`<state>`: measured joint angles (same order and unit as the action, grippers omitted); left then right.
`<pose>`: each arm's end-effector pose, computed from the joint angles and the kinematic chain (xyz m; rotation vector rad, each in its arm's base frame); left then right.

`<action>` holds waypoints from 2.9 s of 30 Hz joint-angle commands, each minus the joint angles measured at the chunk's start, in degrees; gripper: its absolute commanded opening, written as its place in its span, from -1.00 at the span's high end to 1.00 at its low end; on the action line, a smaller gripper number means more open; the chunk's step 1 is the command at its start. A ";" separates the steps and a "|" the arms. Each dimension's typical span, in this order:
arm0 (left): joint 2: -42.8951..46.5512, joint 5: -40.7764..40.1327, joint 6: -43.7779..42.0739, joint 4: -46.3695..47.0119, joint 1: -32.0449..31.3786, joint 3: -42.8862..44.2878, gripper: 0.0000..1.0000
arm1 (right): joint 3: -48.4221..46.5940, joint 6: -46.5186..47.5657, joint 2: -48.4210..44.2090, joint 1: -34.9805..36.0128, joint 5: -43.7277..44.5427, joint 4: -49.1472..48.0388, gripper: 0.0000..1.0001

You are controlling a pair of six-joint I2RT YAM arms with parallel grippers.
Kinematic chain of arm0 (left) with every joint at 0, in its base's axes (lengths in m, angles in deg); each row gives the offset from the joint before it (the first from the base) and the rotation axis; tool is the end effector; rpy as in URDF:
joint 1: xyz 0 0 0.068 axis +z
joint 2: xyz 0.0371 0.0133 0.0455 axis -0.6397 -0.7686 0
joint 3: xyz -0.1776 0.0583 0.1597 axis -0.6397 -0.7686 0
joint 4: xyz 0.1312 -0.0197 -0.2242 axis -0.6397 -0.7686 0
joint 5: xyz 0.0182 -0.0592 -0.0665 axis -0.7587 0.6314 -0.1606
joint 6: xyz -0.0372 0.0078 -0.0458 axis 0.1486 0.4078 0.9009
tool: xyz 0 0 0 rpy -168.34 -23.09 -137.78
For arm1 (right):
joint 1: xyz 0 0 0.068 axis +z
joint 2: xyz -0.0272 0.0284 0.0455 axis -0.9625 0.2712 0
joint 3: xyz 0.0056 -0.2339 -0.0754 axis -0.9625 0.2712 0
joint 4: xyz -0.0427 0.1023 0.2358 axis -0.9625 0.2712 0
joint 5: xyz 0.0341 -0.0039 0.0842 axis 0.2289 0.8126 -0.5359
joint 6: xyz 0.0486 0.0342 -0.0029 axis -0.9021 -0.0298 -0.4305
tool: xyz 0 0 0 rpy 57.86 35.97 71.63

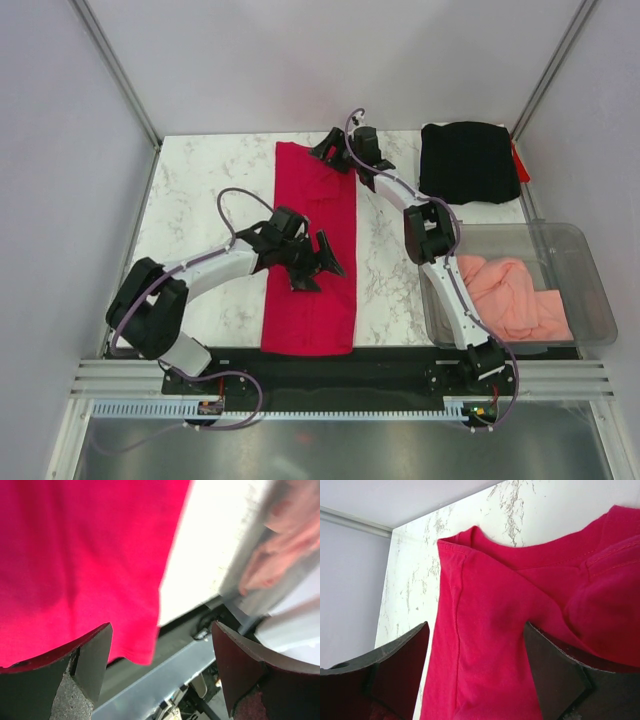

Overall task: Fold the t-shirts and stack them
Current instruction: Fold the tshirt

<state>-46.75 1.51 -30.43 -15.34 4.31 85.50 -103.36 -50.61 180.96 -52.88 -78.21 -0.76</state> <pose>0.2393 -0.1935 0.1503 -0.3217 2.8570 -1.0569 0.5560 0.2329 0.1129 0.2070 2.0389 1.0869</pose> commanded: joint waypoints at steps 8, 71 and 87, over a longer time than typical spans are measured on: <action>19.81 -12.17 0.95 -12.24 -5.76 4.08 -0.79 | 10.19 6.44 -16.78 0.06 -1.52 1.42 -0.96; 52.50 -27.74 12.11 -19.30 -6.02 -33.09 0.94 | 107.39 -26.43 -84.21 53.50 38.03 17.69 0.93; 41.46 -34.49 4.20 -24.48 -5.76 -9.91 0.96 | 88.42 -14.24 -89.58 43.94 43.93 32.28 1.00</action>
<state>-1.64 -27.58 -21.45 -39.60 -1.49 69.26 -9.60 -71.51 91.54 -4.55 -36.71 28.09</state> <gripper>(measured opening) 0.032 0.024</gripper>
